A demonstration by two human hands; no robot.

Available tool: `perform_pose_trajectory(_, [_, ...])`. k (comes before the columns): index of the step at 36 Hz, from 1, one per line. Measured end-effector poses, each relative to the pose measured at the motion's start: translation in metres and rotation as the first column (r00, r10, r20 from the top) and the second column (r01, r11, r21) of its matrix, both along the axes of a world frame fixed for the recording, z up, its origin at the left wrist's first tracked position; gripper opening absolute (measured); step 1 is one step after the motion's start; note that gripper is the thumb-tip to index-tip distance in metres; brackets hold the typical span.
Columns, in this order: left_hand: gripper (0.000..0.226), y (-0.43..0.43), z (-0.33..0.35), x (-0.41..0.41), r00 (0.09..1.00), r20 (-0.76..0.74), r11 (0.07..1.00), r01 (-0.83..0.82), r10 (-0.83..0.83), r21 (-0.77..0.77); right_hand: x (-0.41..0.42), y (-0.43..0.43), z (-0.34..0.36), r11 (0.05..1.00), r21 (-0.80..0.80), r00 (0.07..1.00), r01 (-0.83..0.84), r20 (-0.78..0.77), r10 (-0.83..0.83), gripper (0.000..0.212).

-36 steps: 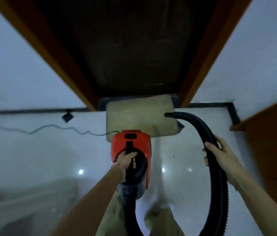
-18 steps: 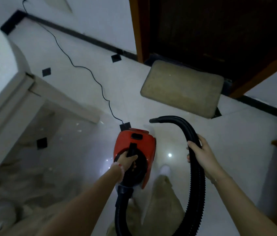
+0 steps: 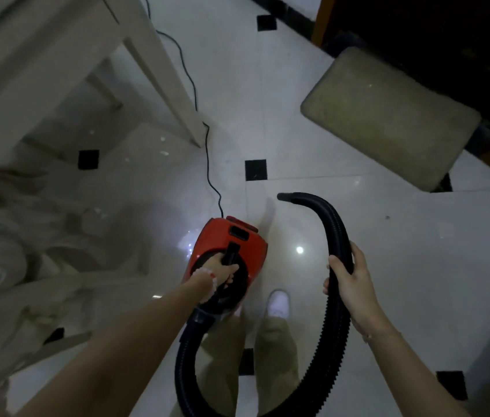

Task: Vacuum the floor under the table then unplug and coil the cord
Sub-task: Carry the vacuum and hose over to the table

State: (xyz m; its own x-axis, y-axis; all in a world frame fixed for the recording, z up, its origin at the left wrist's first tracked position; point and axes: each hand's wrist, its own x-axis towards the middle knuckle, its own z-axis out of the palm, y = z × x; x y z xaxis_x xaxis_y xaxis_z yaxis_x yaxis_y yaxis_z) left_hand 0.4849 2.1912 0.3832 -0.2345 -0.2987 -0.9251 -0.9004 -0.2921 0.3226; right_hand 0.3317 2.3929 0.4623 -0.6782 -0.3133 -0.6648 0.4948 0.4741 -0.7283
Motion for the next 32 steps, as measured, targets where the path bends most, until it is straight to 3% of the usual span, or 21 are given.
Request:
perform_pose_trajectory(7, [0.034,-0.030,-0.088,0.001,0.995,0.025,0.989,0.098,-0.096,-0.111,0.014,-0.022,-0.086,0.997,0.009,0.997,-0.074,0.026,0.074,0.028])
perform_pose_trajectory(12, [0.038,-0.046,-0.141,-0.013,0.971,0.057,0.959,0.237,-0.231,-0.157,0.020,-0.031,-0.135,0.996,-0.019,0.994,-0.090,0.061,0.091,0.036])
perform_pose_trajectory(22, [0.050,-0.063,-0.218,-0.035,0.889,0.163,0.868,0.454,-0.428,-0.202,0.022,-0.034,-0.208,0.997,0.065,0.955,-0.031,0.297,0.010,0.045])
perform_pose_trajectory(28, [0.051,-0.074,-0.242,-0.043,0.866,0.206,0.843,0.494,-0.455,-0.213,0.008,-0.049,-0.229,0.991,0.078,0.880,0.107,0.457,-0.131,0.034])
perform_pose_trajectory(32, [0.054,-0.072,-0.242,-0.038,0.835,0.235,0.817,0.542,-0.497,-0.197,-0.001,-0.055,-0.240,0.993,0.056,0.829,0.103,0.548,-0.117,0.032])
